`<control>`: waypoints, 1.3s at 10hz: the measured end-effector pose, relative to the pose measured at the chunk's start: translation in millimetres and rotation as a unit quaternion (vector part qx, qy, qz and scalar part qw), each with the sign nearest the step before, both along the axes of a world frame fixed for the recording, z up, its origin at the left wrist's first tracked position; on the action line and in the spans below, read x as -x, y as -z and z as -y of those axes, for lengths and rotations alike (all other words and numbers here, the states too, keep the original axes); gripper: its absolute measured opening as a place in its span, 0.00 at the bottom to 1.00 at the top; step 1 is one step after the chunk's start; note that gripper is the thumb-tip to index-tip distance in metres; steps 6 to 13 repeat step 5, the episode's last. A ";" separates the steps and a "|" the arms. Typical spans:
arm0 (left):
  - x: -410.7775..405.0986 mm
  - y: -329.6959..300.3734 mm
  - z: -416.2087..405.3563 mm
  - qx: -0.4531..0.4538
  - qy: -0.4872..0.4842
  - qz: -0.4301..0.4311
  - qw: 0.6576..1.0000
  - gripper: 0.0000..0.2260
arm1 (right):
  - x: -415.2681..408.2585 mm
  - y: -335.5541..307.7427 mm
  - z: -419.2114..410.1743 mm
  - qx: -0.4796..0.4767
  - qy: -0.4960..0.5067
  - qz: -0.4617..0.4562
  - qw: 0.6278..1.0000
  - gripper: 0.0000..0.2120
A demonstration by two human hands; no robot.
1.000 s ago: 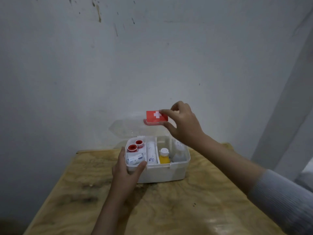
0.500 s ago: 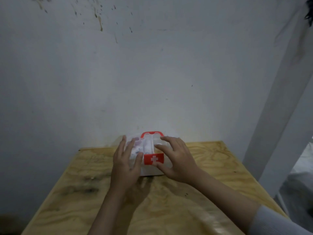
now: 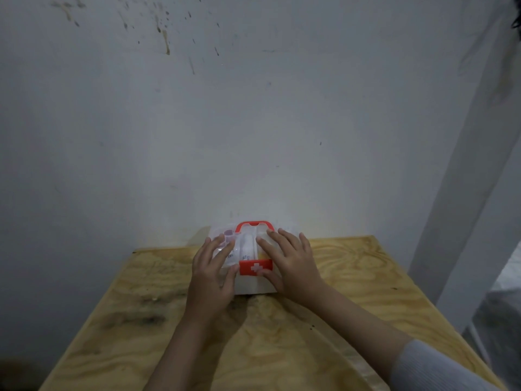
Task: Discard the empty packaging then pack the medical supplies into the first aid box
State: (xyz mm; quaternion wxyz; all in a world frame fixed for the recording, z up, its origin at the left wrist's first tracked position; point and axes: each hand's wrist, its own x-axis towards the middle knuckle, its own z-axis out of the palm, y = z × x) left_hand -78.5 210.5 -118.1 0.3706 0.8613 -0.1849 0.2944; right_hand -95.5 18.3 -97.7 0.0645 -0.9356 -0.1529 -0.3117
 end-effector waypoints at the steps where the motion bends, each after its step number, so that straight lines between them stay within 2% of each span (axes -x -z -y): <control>1: -7.2 -2.8 1.5 -0.027 0.004 -0.006 1.000 0.23 | -12.5 -1.6 4.0 -0.008 -0.011 -0.031 0.999 0.27; 3: -34.1 -16.8 8.5 -0.025 0.005 -0.037 0.999 0.23 | -43.5 -15.8 5.3 -0.020 -0.001 -0.091 0.996 0.27; 5: -31.8 -34.7 7.7 -0.115 -0.004 -0.065 0.991 0.26 | -43.2 -30.1 4.9 -0.037 -0.013 -0.137 0.990 0.31; 13: -31.8 -34.7 7.7 -0.115 -0.004 -0.065 0.991 0.26 | -43.2 -30.1 4.9 -0.037 -0.013 -0.137 0.990 0.31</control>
